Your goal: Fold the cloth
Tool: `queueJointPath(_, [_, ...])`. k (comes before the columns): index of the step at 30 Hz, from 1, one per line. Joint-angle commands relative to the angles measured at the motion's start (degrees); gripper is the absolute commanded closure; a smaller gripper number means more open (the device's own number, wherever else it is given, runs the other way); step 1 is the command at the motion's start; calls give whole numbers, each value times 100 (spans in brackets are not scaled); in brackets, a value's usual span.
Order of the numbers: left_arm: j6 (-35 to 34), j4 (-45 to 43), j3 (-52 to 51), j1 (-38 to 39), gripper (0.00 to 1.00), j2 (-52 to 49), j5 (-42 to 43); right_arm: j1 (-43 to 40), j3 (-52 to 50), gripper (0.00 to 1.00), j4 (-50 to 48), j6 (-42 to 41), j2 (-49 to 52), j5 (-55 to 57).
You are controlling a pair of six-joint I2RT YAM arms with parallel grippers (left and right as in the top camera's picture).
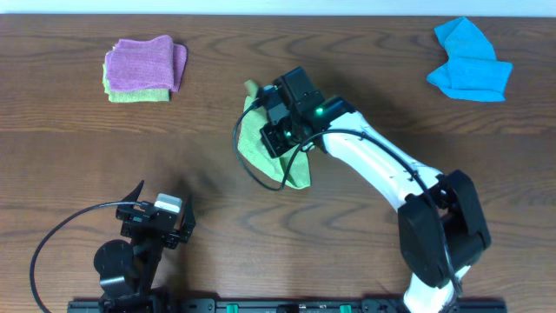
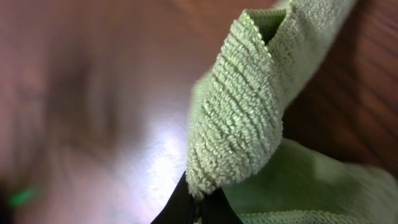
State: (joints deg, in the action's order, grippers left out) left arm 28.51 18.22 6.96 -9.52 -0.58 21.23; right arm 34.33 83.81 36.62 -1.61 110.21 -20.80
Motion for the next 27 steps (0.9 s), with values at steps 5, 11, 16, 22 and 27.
queueJointPath(5, [-26, 57, -118, 28, 5, 33, 83, 317, 170, 99, 361, 229, 4, 723])
queueJointPath(11, [-26, 57, -118, 28, 5, 33, 83, 308, 175, 99, 809, 1585, -7, -1263])
queueJointPath(16, [-26, 57, -118, 28, 5, 33, 83, 221, 175, 99, 938, 1021, -7, -643])
queueJointPath(22, [-26, 55, -118, 28, 5, 33, 83, 313, 188, 99, 1419, 1991, -61, -1416])
queueJointPath(27, [-26, 57, -118, 28, 5, 33, 83, 334, 188, 98, 1482, 2013, -70, -1414])
